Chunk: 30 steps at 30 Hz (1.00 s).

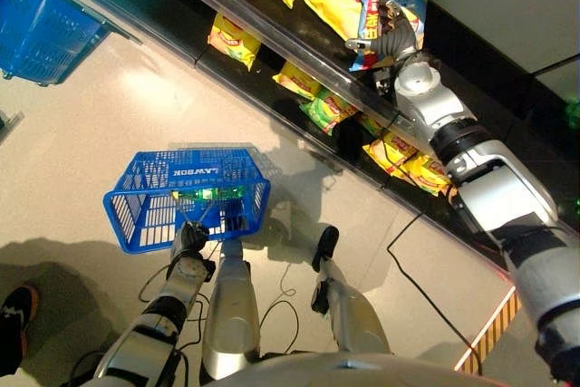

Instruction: Pick up the snacks into the basket

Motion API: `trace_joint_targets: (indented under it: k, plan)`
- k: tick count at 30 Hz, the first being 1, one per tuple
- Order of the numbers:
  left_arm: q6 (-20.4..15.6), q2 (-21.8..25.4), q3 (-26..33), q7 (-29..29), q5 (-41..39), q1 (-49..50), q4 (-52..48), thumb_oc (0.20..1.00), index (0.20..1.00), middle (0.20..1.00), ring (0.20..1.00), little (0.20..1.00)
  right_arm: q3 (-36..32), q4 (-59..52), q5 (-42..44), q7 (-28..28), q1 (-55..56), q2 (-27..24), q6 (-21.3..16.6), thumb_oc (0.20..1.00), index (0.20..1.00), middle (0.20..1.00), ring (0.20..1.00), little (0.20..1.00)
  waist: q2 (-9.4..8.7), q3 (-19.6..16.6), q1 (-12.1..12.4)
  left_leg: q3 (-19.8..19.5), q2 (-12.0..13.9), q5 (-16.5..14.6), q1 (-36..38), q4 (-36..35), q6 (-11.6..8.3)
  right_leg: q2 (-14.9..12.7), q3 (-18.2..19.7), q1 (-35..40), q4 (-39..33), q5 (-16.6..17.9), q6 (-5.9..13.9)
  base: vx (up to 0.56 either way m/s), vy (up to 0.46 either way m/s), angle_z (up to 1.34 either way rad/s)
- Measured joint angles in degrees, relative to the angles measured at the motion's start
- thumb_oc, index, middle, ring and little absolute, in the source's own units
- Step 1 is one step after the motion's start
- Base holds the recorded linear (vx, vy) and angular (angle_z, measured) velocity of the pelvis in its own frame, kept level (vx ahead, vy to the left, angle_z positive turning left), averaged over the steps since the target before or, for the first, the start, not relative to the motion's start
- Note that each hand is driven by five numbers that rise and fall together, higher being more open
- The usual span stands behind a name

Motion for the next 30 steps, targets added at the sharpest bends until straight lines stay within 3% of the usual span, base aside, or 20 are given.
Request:
trace_joint_targets:
  k: [15,24,30]
  plan:
    - [-0.62,-1.15,-2.03,0.61,-0.71,-0.06,-2.01,0.2,0.2,0.2,0.2,0.2,-5.38,6.98,-2.43,-4.72,-3.27,-2.28,0.71,1.0,1.0,1.0,1.0,1.0,2.31,0.4,1.57,-1.63,-0.39,0.13,-3.63,0.91,0.16,-0.21,-1.63,-2.03,-0.01,0.1,0.04,0.01,0.014,0.05]
    - [-0.59,-2.51,-3.06,2.81,-1.67,-0.68,-2.56,0.2,0.2,0.2,0.2,0.2,-13.22,6.95,0.03,-14.05,-3.36,-1.0,-1.14,1.0,1.0,1.0,1.0,1.0,3.58,1.28,1.57,-1.62,-0.65,0.26,-4.42,0.78,0.34,-0.45,-1.63,-2.87,0.0,0.23,0.23,0.0,0.011,0.0]
    - [-0.5,-2.42,-4.81,3.49,-1.99,-0.95,-4.07,0.2,0.2,0.2,0.2,0.2,-13.16,8.33,0.64,-16.28,-4.84,-1.3,-1.44,1.0,1.0,1.0,1.0,1.0,4.1,1.86,1.46,-1.57,-0.91,0.37,-4.67,0.64,0.49,-0.72,-1.62,-3.18,0.0,0.33,0.37,-0.01,0.02,0.0]
